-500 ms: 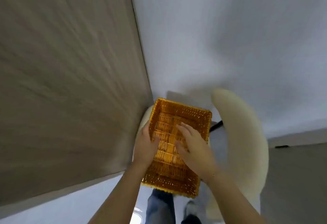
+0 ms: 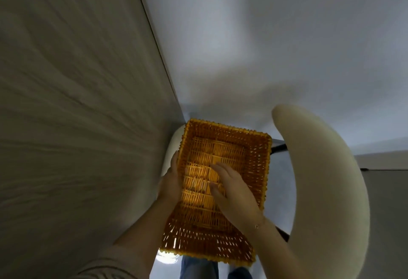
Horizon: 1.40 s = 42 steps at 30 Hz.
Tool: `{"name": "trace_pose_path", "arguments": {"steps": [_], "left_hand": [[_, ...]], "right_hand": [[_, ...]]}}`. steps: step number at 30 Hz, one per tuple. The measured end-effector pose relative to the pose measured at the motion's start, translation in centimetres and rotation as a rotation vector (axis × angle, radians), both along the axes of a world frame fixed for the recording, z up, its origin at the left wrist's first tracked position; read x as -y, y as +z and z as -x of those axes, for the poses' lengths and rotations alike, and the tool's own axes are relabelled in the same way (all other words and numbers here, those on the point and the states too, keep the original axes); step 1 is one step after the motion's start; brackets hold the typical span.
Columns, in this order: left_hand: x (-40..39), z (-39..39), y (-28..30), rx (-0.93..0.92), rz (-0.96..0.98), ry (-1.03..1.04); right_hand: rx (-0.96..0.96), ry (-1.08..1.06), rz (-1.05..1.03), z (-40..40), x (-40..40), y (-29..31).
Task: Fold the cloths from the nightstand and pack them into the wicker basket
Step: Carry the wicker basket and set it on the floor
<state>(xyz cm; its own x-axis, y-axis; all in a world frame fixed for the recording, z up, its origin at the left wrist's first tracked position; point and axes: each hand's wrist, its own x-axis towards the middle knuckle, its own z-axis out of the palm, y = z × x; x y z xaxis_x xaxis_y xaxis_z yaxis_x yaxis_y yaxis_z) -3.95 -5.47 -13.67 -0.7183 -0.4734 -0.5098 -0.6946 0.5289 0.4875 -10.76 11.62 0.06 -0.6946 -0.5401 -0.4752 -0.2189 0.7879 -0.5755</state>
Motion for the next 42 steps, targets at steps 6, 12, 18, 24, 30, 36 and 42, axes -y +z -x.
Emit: {"name": "trace_pose_path", "arguments": {"steps": [6,12,18,24,30,36,42], "left_hand": [[-2.7,-1.1,4.4,-0.059,0.053,0.018],[-7.8,-6.2,13.1,-0.010,0.365,-0.119],[-14.7,-13.4,23.2,-0.389,0.638,-0.115],[-19.8,-22.0,29.8,-0.457,0.775,0.080],[-20.9,-31.6,35.2,-0.300,0.764,0.320],[-21.4,-41.8,38.1,-0.379,0.729,0.646],[-19.0,-53.3,38.4,-0.438,0.722,1.025]], "right_hand": [[0.004,0.054,0.027,-0.9,-1.3,1.2],[-0.055,0.151,0.167,-3.4,-5.6,5.1],[-0.297,0.330,0.369,-7.9,-12.6,11.4],[-0.486,0.508,0.463,-12.7,-16.1,15.9],[-0.411,0.662,0.515,-18.7,-15.6,18.3],[-0.369,0.827,0.574,-26.9,-12.3,20.6],[-0.450,0.976,0.569,-37.3,-7.6,22.5]]}}
